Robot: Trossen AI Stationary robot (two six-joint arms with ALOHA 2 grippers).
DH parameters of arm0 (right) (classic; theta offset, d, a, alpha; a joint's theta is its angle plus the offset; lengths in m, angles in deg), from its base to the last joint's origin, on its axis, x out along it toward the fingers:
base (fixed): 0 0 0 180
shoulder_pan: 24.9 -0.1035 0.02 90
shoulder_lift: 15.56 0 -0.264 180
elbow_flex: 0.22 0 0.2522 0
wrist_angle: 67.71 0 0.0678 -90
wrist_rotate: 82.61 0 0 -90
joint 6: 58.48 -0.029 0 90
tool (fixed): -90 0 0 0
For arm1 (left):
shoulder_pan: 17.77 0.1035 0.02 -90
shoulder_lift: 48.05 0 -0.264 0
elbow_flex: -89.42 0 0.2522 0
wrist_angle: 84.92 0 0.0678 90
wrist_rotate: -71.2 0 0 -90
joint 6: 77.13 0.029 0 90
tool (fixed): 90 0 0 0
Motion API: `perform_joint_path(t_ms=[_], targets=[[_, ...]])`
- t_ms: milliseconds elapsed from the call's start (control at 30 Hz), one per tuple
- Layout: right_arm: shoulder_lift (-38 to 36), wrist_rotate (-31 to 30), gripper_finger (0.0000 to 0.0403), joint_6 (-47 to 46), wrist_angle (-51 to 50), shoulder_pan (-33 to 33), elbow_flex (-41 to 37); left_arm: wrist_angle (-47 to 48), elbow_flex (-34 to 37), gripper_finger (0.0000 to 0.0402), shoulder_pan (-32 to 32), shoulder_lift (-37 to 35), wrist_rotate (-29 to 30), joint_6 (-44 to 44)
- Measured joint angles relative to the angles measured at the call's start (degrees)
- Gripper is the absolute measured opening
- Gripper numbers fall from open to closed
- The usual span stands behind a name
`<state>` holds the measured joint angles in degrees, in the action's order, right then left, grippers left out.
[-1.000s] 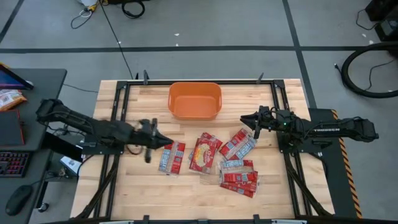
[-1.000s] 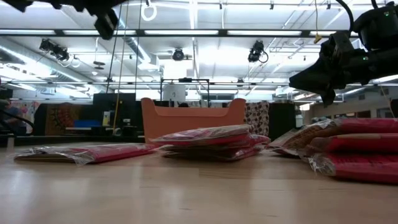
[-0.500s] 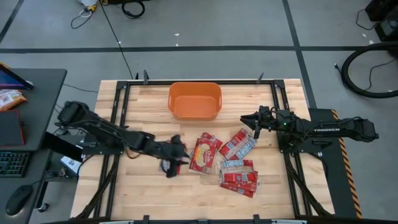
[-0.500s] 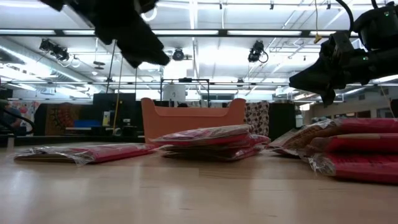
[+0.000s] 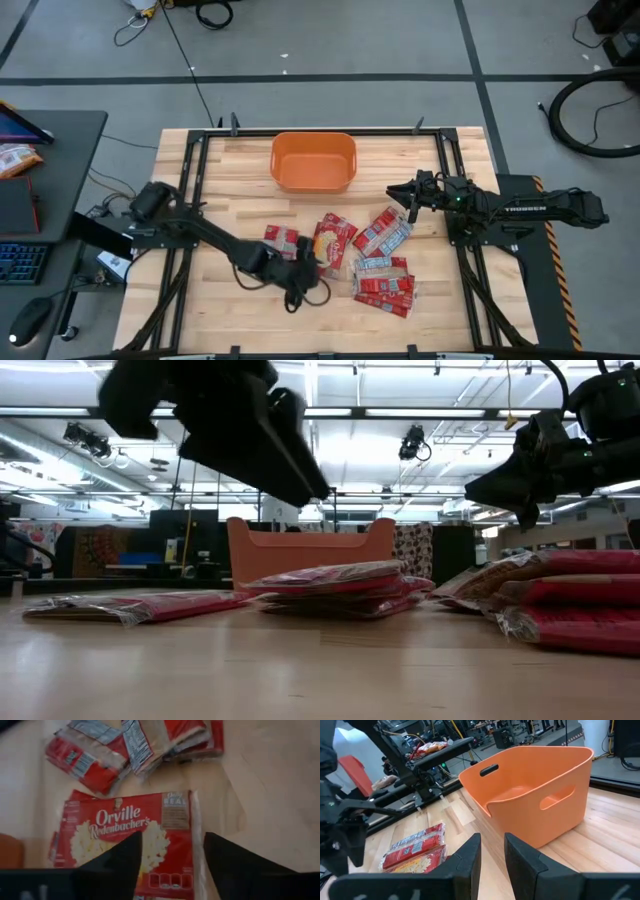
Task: Sort popcorn bags into baskets
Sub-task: Put the red popcorn bag into the orange bin
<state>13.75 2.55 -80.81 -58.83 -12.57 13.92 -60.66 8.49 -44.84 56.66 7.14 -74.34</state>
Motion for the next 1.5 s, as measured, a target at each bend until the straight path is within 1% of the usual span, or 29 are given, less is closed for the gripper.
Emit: perform_joint_path(t_ms=[100, 200, 433, 600, 667, 767, 1000, 1100, 1200, 1333, 1500], targets=[[0.05, 0.0, 0.009, -0.01, 0.26, -0.01, 0.0, -0.22, -1.64, 0.0263, -1.1, 2.28, 4.04, 0.6], [0.07, 0.0, 0.009, -0.01, 0.47, -0.02, 0.0, -0.21, -1.93, 0.0275, -1.83, 4.55, 4.39, 0.76], [0.09, 0.0, 0.009, -0.01, 0.84, -0.02, 0.0, -3.69, -1.91, 0.0271, -2.82, 9.15, 5.93, 0.94], [0.09, 0.0, 0.009, -0.01, 0.91, -0.02, 0.0, -3.51, -1.89, 0.0268, -3.57, 11.55, 14.9, 3.3], [0.09, 0.0, 0.009, 0.0, 0.91, -0.01, 0.0, -3.25, -1.88, 0.0268, -4.01, 11.95, 16.69, 5.52], [0.09, 0.0, 0.009, -0.01, 0.91, 0.0, 0.0, -2.86, -1.83, 0.0268, -4.1, 12.43, 16.87, 8.0], [0.09, 0.0, 0.009, 0.0, 0.91, -0.02, 0.0, -0.84, -1.82, 0.0262, -3.84, 12.43, 18.19, 8.11], [0.09, 0.0, 0.009, 0.0, 0.91, -0.02, 0.0, 0.57, -1.82, 0.024, -3.84, 12.43, 18.15, 7.72], [0.09, 0.0, 0.009, -0.01, 0.91, -0.02, 0.0, 1.3, -1.82, 0.0201, -3.9, 12.4, 18.26, 5.43], [0.09, 0.0, 0.009, -0.01, 0.91, -0.01, 0.0, 1.99, -1.82, 0.013, -3.67, 12.09, 17.08, 2.34], [0.09, 0.0, 0.009, -0.01, 0.91, -0.02, 0.0, 3.43, -1.82, 0.0035, -2.85, 8.74, 12.8, 1.88]])
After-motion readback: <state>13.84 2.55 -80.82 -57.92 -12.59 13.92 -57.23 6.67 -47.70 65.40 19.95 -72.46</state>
